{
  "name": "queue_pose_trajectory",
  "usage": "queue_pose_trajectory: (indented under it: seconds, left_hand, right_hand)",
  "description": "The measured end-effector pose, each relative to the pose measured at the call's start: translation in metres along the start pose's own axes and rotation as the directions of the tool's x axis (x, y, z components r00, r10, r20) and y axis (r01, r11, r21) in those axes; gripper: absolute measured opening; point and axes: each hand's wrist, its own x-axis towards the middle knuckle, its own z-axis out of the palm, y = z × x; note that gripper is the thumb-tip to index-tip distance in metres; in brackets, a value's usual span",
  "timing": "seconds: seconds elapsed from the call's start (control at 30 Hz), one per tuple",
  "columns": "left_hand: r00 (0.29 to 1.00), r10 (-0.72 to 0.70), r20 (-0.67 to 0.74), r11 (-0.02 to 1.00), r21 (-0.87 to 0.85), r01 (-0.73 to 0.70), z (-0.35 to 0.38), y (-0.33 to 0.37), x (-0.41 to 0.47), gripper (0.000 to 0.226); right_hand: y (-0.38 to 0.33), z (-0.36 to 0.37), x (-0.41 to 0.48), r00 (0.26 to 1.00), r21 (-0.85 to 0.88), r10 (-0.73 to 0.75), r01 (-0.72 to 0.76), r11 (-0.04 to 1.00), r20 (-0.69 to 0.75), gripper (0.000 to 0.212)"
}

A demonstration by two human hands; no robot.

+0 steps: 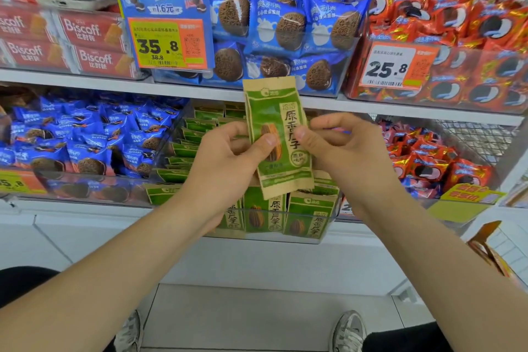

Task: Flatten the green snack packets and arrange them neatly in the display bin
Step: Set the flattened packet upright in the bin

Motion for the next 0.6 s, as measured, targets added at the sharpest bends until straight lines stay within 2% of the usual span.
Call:
queue_pose_trajectory:
  seconds: [0.1, 0.2, 0.27, 0.37, 0.43, 0.5, 0.53, 0.6]
  left_hand:
    - [1.0, -0.021, 0.012, 0.998, -0.062, 0.022, 0.003, -0.006, 0.0, 0.022]
    - [0.997, -0.046, 0.067, 0.994, -0.091, 0.052, 0.002, -0.01, 0.001, 0.026]
    - [0.996, -0.03, 0.085, 0.998, -0.054, 0.035, -0.001, -0.009, 0.002, 0.027]
    - [0.991, 0.053, 0.124, 0.991, 0.12, -0.068, -0.009, -0.003, 0.007, 0.027]
    - [0.97, 0.145, 0.195, 0.933, 0.299, -0.199, -0.016, 0.001, 0.013, 0.025]
    - [0.936, 0.197, 0.293, 0.864, 0.399, -0.306, -0.019, 0.003, 0.017, 0.021]
    - [0.925, 0.208, 0.318, 0.846, 0.416, -0.334, -0.019, 0.004, 0.019, 0.021]
    - [0.933, 0.226, 0.279, 0.819, 0.465, -0.337, -0.02, 0.004, 0.025, 0.026]
  right_hand:
    - [0.008, 0.007, -0.007, 1.0, -0.006, -0.006, 0.006, 1.0, 0.012, 0.029]
    - [0.015, 0.012, -0.011, 0.998, 0.17, 0.057, -0.059, 0.984, 0.018, 0.025]
    - [0.016, 0.011, -0.009, 0.987, 0.261, 0.133, -0.151, 0.953, 0.084, 0.027]
    - [0.011, 0.003, 0.0, 0.98, 0.106, 0.151, -0.164, 0.981, 0.128, 0.036]
    - [0.004, -0.001, 0.002, 0.99, -0.041, 0.039, -0.034, 0.999, 0.137, 0.059]
    - [-0.001, -0.005, 0.002, 0.97, -0.114, -0.155, 0.178, 0.977, 0.186, 0.079]
    - [-0.002, -0.006, 0.003, 0.95, -0.145, -0.238, 0.27, 0.952, 0.203, 0.085]
    - [-0.002, -0.009, 0.007, 0.914, -0.219, -0.366, 0.398, 0.891, 0.175, 0.083]
